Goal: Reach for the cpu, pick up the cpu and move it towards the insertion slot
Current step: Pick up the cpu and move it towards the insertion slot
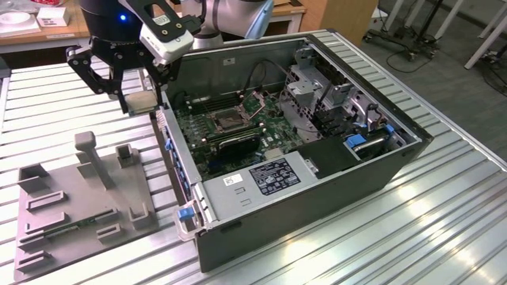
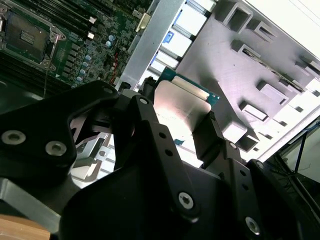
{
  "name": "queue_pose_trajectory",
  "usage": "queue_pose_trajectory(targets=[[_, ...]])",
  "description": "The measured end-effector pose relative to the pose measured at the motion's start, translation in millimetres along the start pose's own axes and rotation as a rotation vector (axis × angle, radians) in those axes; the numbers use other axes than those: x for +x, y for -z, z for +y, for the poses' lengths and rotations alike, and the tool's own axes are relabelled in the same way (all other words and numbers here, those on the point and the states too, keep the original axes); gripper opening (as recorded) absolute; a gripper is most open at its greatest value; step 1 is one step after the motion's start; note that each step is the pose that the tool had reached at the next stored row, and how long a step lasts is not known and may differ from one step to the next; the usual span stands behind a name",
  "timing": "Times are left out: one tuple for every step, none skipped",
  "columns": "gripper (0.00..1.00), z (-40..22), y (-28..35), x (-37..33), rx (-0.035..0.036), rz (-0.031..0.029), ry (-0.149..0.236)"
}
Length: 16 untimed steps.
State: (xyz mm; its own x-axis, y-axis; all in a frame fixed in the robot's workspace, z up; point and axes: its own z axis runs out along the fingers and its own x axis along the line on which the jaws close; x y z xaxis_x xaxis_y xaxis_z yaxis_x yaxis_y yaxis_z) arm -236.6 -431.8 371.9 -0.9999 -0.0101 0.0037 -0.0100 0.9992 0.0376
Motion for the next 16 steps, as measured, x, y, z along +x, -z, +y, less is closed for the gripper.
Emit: queue_pose_trajectory(targets=[[0.55, 0.0, 0.0, 0.0, 0.0000, 0.0000, 0.000], [0.55, 0.0, 0.0, 0.0, -0.0001, 0.0000, 0.000], [0.55, 0.0, 0.0, 0.0, -0.0001, 0.0000, 0.000], [0.55, 0.0, 0.0, 0.0, -0.0001, 0.0000, 0.000], [0.55, 0.0, 0.0, 0.0, -0.0001, 0.0000, 0.000], [0.55, 0.0, -0.2, -0.2, -0.0002, -0.0001, 0.000], [0.55, -0.1, -0.4, -0.6, -0.0003, -0.0001, 0.000], [0.55, 0.0, -0.3, -1.3, -0.0001, 0.0001, 0.000], [0.55, 0.0, -0.4, -2.0, 0.0000, 0.0001, 0.000], [0.55, -0.1, -0.4, -2.8, -0.0001, 0.0001, 0.000], [0.55, -0.1, -0.5, -3.4, -0.0001, 0.0000, 0.000], [0.55, -0.1, -0.6, -3.9, -0.0002, 0.0000, 0.000], [0.55, -0.1, -0.6, -4.5, -0.0002, 0.0000, 0.000], [0.55, -0.1, -0.7, -5.1, -0.0001, 0.0000, 0.000], [0.55, -0.1, -0.7, -5.5, -0.0001, 0.0000, 0.000], [0.55, -0.1, -0.8, -6.0, -0.0002, 0.0000, 0.000]])
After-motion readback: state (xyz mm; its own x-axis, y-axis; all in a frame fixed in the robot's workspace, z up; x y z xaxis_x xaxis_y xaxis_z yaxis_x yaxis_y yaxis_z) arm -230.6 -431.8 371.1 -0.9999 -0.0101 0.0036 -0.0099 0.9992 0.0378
